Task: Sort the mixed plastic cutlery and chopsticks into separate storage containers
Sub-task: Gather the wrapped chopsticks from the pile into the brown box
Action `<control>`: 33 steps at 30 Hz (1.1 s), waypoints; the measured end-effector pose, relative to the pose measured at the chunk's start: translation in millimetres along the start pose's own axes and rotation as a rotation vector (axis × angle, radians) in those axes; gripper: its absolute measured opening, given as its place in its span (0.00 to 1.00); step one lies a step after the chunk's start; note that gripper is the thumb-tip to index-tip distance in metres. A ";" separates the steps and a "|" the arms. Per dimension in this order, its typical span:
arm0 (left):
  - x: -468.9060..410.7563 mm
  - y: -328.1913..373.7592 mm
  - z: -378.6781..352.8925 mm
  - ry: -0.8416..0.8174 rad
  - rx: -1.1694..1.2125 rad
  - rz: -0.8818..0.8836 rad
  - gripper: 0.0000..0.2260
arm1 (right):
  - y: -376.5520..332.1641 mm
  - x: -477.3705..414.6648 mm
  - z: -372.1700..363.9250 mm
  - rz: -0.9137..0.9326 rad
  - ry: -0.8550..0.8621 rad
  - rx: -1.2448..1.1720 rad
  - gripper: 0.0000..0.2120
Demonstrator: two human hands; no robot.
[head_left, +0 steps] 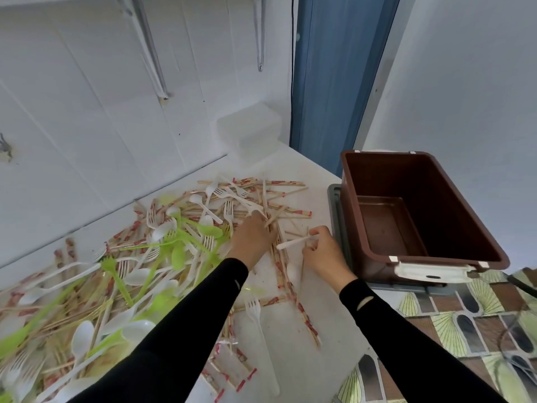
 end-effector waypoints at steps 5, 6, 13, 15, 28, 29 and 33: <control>-2.4 -2.9 -7.2 -0.066 0.182 0.110 0.18 | 3.0 3.4 1.5 -0.024 -0.045 -0.005 0.20; -1.8 -4.8 -7.2 -0.091 0.166 0.128 0.18 | 1.6 4.7 -0.3 -0.018 -0.055 0.000 0.21; 2.2 -8.5 30.5 -0.070 0.152 0.081 0.09 | -11.7 4.4 0.4 0.031 0.005 0.149 0.18; 3.8 -6.6 47.7 -0.005 0.373 0.062 0.08 | -11.4 3.7 4.2 0.012 0.036 0.183 0.15; 44.8 -26.0 22.9 0.271 0.696 -0.098 0.06 | -37.8 15.1 9.0 0.000 -0.101 -0.062 0.17; 47.0 -25.8 21.1 0.249 0.668 -0.089 0.06 | -42.6 15.7 11.0 0.010 -0.122 -0.085 0.21; 44.2 -33.7 8.9 0.099 0.549 -0.038 0.12 | -60.9 20.7 12.8 0.038 -0.268 -0.064 0.26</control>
Point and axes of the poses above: each hand's wrist, its own x-axis away from the middle knuckle, its own z-axis out of the back of the hand, y = z × x, the point moved 4 cm from there along -x, towards the middle knuckle, and after that the axes turned 3 degrees about y, right-handed, at the moved point
